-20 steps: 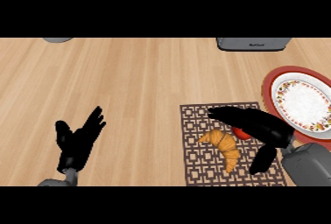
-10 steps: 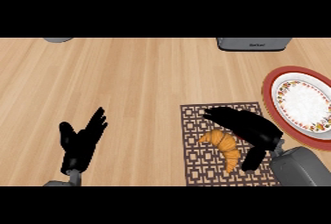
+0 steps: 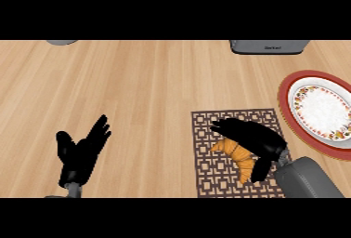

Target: Pick the croissant from the placemat and place it in the plate

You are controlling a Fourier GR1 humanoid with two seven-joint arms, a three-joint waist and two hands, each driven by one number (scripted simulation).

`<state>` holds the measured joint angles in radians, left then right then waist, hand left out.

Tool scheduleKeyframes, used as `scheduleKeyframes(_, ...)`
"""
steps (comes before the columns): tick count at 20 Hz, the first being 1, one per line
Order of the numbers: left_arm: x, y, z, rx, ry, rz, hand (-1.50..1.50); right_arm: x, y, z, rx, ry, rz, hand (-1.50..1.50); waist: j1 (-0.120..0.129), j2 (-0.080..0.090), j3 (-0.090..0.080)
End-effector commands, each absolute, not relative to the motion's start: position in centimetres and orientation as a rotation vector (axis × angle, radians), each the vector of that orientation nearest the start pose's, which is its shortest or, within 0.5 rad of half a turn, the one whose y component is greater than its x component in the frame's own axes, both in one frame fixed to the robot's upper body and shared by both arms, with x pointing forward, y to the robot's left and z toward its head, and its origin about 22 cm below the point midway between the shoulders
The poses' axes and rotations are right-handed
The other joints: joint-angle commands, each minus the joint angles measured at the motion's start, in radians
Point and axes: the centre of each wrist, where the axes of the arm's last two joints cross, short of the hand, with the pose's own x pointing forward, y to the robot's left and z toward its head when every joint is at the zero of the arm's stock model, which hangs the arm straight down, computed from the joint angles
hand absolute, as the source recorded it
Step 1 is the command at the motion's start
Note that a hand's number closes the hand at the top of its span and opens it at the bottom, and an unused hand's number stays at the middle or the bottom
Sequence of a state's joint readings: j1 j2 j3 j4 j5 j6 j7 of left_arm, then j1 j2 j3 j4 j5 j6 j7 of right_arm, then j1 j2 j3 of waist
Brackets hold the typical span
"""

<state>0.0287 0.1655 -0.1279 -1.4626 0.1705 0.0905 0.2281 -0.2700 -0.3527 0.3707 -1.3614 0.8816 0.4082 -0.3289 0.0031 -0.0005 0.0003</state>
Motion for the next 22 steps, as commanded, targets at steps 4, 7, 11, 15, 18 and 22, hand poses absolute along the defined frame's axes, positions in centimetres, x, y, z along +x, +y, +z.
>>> scheduleKeyframes(4,23.0,25.0,-2.1,0.011,-1.227,-0.008,0.0,29.4,-21.6,-1.1,-0.236,-1.372,1.864,1.5,0.003,0.001,0.0)
scheduleKeyframes(7,24.0,25.1,-4.0,-0.007,-1.191,-0.003,0.0,29.8,-18.9,-1.7,-0.277,-1.421,1.829,1.5,0.001,0.002,0.0)
scheduleKeyframes(11,23.1,22.9,-2.7,-0.008,-1.187,0.003,0.0,31.7,-20.2,-0.3,-0.263,-1.446,1.836,1.5,0.003,0.001,0.0)
scheduleKeyframes(15,24.0,23.9,-2.3,0.01,-1.195,-0.014,0.0,29.8,-21.8,0.0,-0.26,-1.679,1.663,1.5,-0.002,0.001,0.0)
scheduleKeyframes(18,23.4,24.1,-2.9,0.012,-1.19,0.006,0.0,33.4,-24.6,2.4,-0.756,-1.391,1.123,1.5,-0.024,0.008,0.0)
scheduleKeyframes(22,23.2,24.4,-3.0,0.029,-1.189,0.02,0.0,34.0,-27.2,3.5,-1.003,-1.256,0.764,1.5,-0.058,0.011,0.0)
